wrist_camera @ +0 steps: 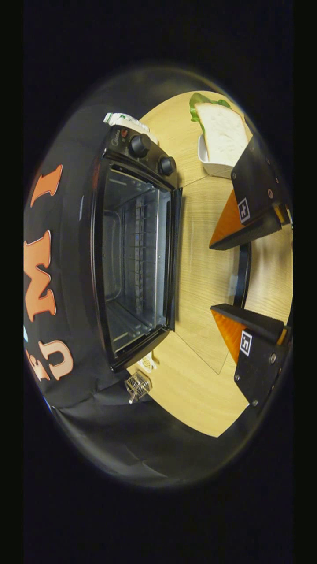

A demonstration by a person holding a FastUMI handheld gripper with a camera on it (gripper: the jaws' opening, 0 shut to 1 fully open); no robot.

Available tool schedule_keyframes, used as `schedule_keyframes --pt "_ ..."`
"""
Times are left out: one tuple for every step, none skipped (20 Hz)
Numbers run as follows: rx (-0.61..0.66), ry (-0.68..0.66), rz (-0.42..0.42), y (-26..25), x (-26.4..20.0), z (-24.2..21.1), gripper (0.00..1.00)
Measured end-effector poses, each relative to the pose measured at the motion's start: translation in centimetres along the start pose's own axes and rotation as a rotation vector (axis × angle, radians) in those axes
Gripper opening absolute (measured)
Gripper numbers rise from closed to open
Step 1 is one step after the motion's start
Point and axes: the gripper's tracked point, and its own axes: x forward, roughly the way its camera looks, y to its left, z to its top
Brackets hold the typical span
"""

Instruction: Open the toaster oven, put the food inside, and close the toaster oven door.

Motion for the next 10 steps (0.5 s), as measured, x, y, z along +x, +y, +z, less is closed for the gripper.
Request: schedule_keyframes --pt "-0.01 0.024 -0.006 0.1 0.4 -0.8 0.74" --pt "-0.017 0.045 -0.009 0.1 0.8 -1.5 0.73" --pt "-0.02 0.065 -0.013 0.0 1.0 -2.4 0.73" --pt "-0.023 0.058 -0.016 -0.1 1.1 -2.5 0.74" --pt "-0.03 0.042 -0.015 0.0 1.2 -2.3 0.74" --pt "-0.037 0.044 -0.012 0.0 1.0 -2.3 0.73" --pt "-0.03 0.057 -0.004 0.1 0.6 -2.6 0.73" --pt "-0.011 0.057 0.007 0.0 0.1 -2.5 0.74" --pt "0.012 0.053 0.009 -0.2 -0.3 -2.4 0.74" --pt "0.032 0.041 0.012 -0.6 -1.0 -2.1 0.75"
